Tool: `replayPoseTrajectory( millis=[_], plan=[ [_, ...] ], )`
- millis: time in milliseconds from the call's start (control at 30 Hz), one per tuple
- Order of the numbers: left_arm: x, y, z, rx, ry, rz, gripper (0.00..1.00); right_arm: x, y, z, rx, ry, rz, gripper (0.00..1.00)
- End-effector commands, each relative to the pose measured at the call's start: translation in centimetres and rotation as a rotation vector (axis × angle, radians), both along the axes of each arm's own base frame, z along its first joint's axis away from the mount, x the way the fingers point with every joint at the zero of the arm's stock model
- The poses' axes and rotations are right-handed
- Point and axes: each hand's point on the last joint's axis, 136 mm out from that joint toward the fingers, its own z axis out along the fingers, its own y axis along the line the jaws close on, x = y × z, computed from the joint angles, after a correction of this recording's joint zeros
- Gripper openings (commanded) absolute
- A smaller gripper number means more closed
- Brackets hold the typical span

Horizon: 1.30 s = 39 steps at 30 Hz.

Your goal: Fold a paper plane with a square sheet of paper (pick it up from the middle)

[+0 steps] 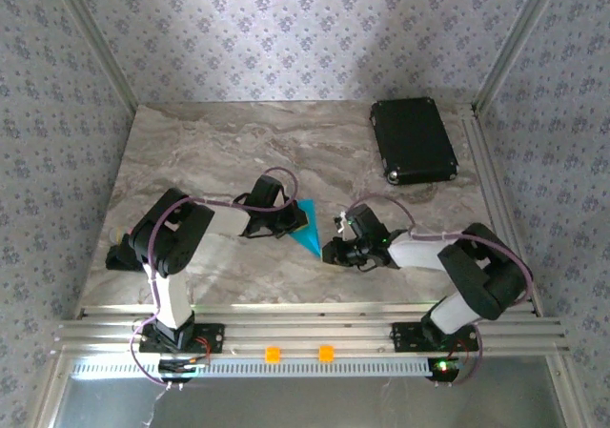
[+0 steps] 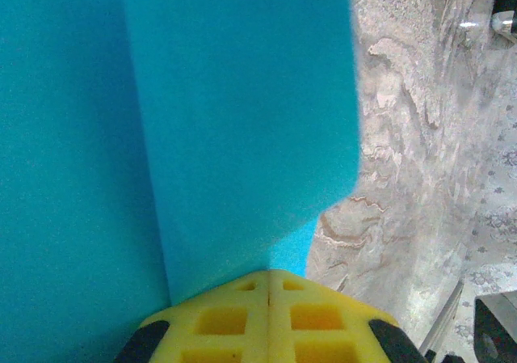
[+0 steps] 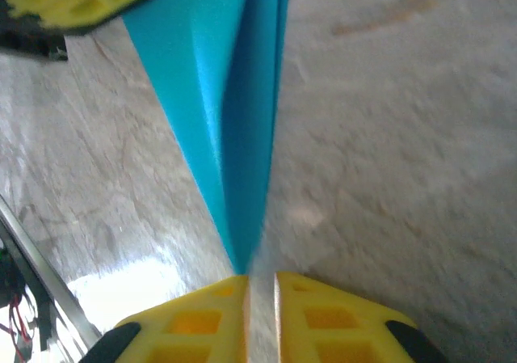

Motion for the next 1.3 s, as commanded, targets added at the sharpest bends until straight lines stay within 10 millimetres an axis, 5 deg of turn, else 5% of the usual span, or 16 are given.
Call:
replayPoseTrajectory(
  millis=[0,200,433,700,900,1267],
  plan=[
    [-2.1,2.2,-4.5,0.145,0.090,0.006,0.05,0.3,-1.4,0.7,-0.015,0.034,-0.045,0.21],
    [-2.1,2.2,-4.3,0.145,0.086,0.005,0.05,2.5,0.5,3.3,0.062,0.002,-0.005,0.20],
    [-2.1,2.1,-4.3,0.142,0.086,0.007,0.05,4.4,3.3,3.9,0.079,-0.005,0.027,0.05],
    [-1.9,1.9,-4.2,0.127,0.088,0.011,0.05,5.3,5.6,1.6,0.006,0.037,0.063,0.02],
    [-2.1,1.8,-4.3,0.128,0.090,0.007,0.05,5.4,5.4,0.3,-0.065,0.050,0.078,0.01],
    [-2.0,1.7,-4.3,0.126,0.091,0.006,0.05,2.3,4.0,-2.9,-0.069,0.134,0.077,0.01]
  ],
)
